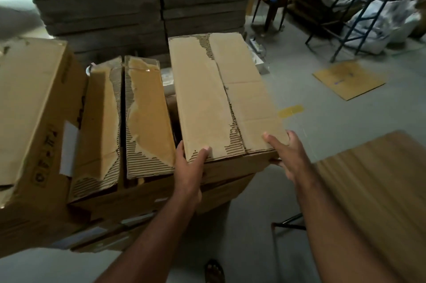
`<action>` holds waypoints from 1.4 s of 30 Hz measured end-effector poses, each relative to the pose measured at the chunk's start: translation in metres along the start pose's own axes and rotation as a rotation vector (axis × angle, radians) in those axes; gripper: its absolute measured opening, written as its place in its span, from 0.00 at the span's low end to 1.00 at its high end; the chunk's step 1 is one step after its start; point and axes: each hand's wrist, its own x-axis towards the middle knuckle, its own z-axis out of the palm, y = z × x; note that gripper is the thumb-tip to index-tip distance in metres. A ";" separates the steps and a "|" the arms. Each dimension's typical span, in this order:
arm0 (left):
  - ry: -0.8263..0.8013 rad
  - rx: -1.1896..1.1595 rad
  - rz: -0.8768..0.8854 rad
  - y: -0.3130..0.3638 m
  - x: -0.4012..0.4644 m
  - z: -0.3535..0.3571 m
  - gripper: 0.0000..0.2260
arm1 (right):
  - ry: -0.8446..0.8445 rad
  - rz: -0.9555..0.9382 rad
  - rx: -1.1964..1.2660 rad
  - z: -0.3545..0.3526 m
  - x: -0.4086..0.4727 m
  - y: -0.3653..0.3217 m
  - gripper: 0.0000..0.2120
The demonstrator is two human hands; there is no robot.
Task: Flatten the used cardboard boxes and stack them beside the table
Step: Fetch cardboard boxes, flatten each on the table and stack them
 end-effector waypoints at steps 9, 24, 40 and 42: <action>-0.369 -0.042 0.225 0.056 -0.057 0.017 0.32 | 0.315 -0.308 0.095 -0.055 -0.114 -0.038 0.36; -1.078 0.110 0.239 0.015 -0.219 0.173 0.33 | 1.028 -0.261 0.372 -0.217 -0.335 0.023 0.27; -1.239 0.392 0.044 -0.158 -0.346 0.287 0.27 | 1.260 0.020 0.385 -0.391 -0.393 0.156 0.32; -1.231 0.428 0.045 -0.172 -0.351 0.296 0.26 | 1.243 0.047 0.382 -0.404 -0.392 0.168 0.33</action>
